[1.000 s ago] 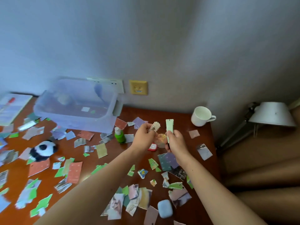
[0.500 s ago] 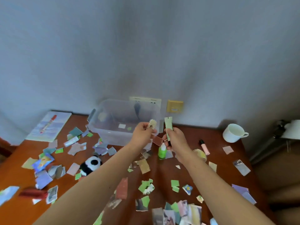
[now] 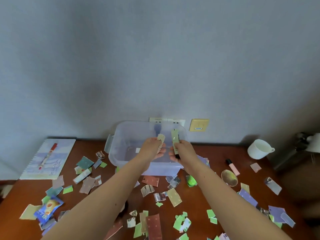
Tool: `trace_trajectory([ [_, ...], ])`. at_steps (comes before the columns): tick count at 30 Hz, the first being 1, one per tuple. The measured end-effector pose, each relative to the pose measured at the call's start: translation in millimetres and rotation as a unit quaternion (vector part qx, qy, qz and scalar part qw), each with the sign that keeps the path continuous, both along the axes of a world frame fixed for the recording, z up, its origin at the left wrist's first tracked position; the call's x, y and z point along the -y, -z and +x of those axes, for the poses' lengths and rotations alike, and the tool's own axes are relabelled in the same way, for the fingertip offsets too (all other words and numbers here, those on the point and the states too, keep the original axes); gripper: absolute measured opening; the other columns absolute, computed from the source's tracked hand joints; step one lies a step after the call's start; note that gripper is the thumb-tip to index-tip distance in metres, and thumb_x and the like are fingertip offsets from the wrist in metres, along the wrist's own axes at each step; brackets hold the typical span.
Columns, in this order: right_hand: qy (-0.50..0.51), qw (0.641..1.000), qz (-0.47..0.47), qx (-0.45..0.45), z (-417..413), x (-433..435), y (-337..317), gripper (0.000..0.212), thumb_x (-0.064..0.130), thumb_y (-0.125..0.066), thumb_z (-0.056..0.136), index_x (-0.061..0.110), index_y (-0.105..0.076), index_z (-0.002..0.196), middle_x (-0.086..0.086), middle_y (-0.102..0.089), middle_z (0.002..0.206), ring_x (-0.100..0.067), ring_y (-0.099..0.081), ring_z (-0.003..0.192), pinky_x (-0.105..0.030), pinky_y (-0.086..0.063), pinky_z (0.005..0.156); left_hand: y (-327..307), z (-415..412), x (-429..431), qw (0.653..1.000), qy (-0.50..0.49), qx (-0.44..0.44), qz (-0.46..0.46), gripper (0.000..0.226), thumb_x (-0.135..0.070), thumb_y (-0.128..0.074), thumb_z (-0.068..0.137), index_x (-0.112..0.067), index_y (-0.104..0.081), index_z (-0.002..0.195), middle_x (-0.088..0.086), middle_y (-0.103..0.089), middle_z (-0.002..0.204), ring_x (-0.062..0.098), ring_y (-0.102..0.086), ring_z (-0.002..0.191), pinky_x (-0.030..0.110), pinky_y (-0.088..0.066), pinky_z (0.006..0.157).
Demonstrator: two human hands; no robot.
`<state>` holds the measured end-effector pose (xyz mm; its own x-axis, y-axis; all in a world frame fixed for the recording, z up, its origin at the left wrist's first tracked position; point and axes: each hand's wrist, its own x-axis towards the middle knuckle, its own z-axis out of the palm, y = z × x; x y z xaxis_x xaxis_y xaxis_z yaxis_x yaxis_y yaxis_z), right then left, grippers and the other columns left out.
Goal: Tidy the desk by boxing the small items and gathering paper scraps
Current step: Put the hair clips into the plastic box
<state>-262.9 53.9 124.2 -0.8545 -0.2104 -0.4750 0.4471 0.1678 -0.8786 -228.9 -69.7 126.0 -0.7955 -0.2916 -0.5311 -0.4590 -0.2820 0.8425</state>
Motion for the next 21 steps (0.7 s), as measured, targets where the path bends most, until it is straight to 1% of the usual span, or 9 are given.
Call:
trace_trajectory([
  [3,-0.022,0.999,0.023,0.010,-19,11,7,0.024,0.000,-0.035,0.096,0.007,-0.054,0.108,-0.010,-0.060,0.083,-0.018,-0.058,0.069,-0.026,-0.049,0.058,7,-18,7,0.999,-0.018,0.024,0.030,0.019,-0.022,-0.047,0.101,-0.010,-0.057,0.091,0.006,-0.062,0.082,0.017,-0.059,0.074,0.029,-0.051,0.075],
  [5,-0.034,0.998,0.042,0.015,-34,18,16,0.028,-0.003,-0.034,0.093,0.006,-0.055,0.111,-0.010,-0.061,0.084,-0.018,-0.057,0.069,-0.026,-0.048,0.059,17,-32,9,0.998,-0.024,0.041,0.038,0.021,-0.028,-0.046,0.101,-0.012,-0.058,0.098,0.004,-0.063,0.086,0.021,-0.061,0.089,0.035,-0.048,0.091],
  [6,-0.033,0.998,0.050,0.020,-42,20,22,0.030,-0.004,-0.034,0.092,0.006,-0.054,0.112,-0.010,-0.060,0.084,-0.018,-0.057,0.068,-0.026,-0.048,0.059,23,-39,11,0.998,-0.024,0.051,0.039,0.022,-0.030,-0.043,0.102,-0.013,-0.056,0.103,0.004,-0.064,0.089,0.022,-0.060,0.095,0.035,-0.045,0.095],
  [8,-0.030,0.997,0.060,0.037,-55,25,36,0.030,-0.005,-0.033,0.092,0.006,-0.054,0.112,-0.010,-0.058,0.081,-0.018,-0.054,0.065,-0.026,-0.046,0.058,35,-52,13,0.997,-0.017,0.070,0.032,0.030,-0.035,-0.037,0.103,-0.014,-0.056,0.114,0.004,-0.064,0.099,0.021,-0.057,0.099,0.033,-0.042,0.094],
  [11,-0.020,0.995,0.054,0.076,-71,28,58,0.021,0.001,-0.035,0.094,0.012,-0.051,0.087,-0.010,-0.046,0.073,-0.017,-0.043,0.060,-0.026,-0.034,0.054,56,-67,12,0.994,-0.004,0.104,0.036,0.044,-0.042,-0.031,0.103,-0.014,-0.055,0.127,0.005,-0.061,0.109,0.020,-0.056,0.101,0.034,-0.040,0.096],
  [13,0.002,0.993,0.060,0.104,-80,28,73,0.022,0.013,-0.039,0.097,0.016,-0.049,0.078,-0.008,-0.045,0.071,-0.017,-0.043,0.060,-0.026,-0.032,0.057,71,-74,10,0.991,0.008,0.122,0.055,0.051,-0.048,-0.028,0.102,-0.015,-0.053,0.131,0.006,-0.060,0.113,0.021,-0.056,0.106,0.036,-0.038,0.100],
  [15,0.024,0.988,0.059,0.138,-89,29,87,0.025,0.030,-0.039,0.100,0.017,-0.053,0.084,-0.006,-0.051,0.072,-0.018,-0.049,0.065,-0.028,-0.036,0.061,84,-80,8,0.988,0.022,0.137,0.061,0.056,-0.053,-0.025,0.101,-0.015,-0.048,0.136,0.007,-0.059,0.120,0.022,-0.055,0.115,0.037,-0.037,0.102],
  [18,0.031,0.979,0.070,0.187,-100,35,105,0.039,0.051,-0.035,0.098,0.018,-0.057,0.098,-0.006,-0.058,0.090,-0.022,-0.055,0.085,-0.031,-0.043,0.070,96,-90,6,0.984,0.032,0.169,0.057,0.060,-0.056,-0.023,0.100,-0.016,-0.041,0.141,0.010,-0.056,0.130,0.024,-0.053,0.119,0.040,-0.038,0.102],
  [21,0.037,0.978,0.087,0.186,-103,40,115,0.046,0.054,-0.033,0.098,0.017,-0.059,0.108,-0.007,-0.061,0.101,-0.023,-0.056,0.092,-0.034,-0.045,0.082,104,-98,3,0.979,0.035,0.194,0.052,0.064,-0.060,-0.023,0.099,-0.017,-0.040,0.143,0.009,-0.053,0.137,0.024,-0.052,0.122,0.039,-0.038,0.099],
])
